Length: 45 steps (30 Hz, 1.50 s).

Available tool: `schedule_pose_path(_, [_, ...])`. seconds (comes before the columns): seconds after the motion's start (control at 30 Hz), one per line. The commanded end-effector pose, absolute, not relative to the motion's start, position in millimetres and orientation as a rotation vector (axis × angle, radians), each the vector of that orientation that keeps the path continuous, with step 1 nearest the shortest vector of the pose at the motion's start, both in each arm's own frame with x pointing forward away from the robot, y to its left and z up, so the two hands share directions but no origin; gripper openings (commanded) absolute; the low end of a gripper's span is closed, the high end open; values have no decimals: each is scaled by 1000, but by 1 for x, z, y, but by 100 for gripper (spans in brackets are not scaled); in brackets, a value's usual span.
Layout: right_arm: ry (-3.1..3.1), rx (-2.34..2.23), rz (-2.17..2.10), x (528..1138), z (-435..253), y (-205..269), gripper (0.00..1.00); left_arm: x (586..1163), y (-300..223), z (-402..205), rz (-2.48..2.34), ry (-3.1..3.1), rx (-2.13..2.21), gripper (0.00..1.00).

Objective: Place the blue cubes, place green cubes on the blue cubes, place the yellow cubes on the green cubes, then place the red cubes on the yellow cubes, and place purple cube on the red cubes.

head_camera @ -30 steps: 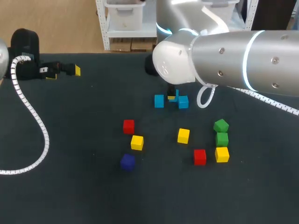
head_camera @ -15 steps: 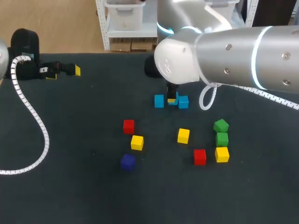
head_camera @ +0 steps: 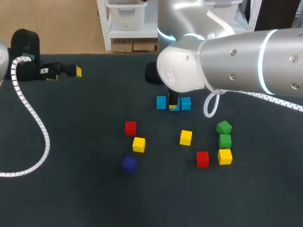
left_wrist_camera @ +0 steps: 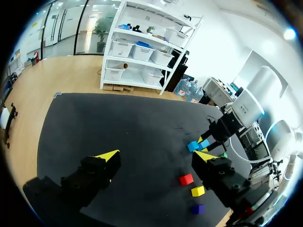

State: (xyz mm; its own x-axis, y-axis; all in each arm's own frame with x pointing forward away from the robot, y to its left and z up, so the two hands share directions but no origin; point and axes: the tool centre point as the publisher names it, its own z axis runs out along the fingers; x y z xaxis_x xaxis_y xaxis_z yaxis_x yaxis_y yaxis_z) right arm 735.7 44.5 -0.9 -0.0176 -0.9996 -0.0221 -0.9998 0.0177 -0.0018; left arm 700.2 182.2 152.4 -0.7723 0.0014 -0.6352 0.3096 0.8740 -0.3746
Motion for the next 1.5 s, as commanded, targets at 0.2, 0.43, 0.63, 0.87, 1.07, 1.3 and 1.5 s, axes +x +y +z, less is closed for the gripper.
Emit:
schedule_pose_path(0.2, [2231,-2187,10,741,-3,47,0,700,184,151,-631,2379,229,100])
schedule_pose_path(0.43, [2231,-2182,4,742,-4,49,18,700,184,151,-631,2379,229,100])
schedule_pose_path(0.63, [2233,-2189,-15,741,-6,48,31,700,184,151,-631,2379,229,100])
schedule_pose_path(0.87, [2236,-2181,-19,743,-5,44,100,700,184,151,-631,2379,229,100])
schedule_pose_path(1.07, [2230,-2173,-29,746,-2,42,100,700,184,151,-631,2379,229,100])
schedule_pose_path(1.3, [2223,-2182,-36,747,-2,40,46,700,184,151,-631,2379,229,100])
schedule_pose_path(1.5, [2222,-2179,-44,748,-3,39,42,700,184,151,-631,2379,229,100])
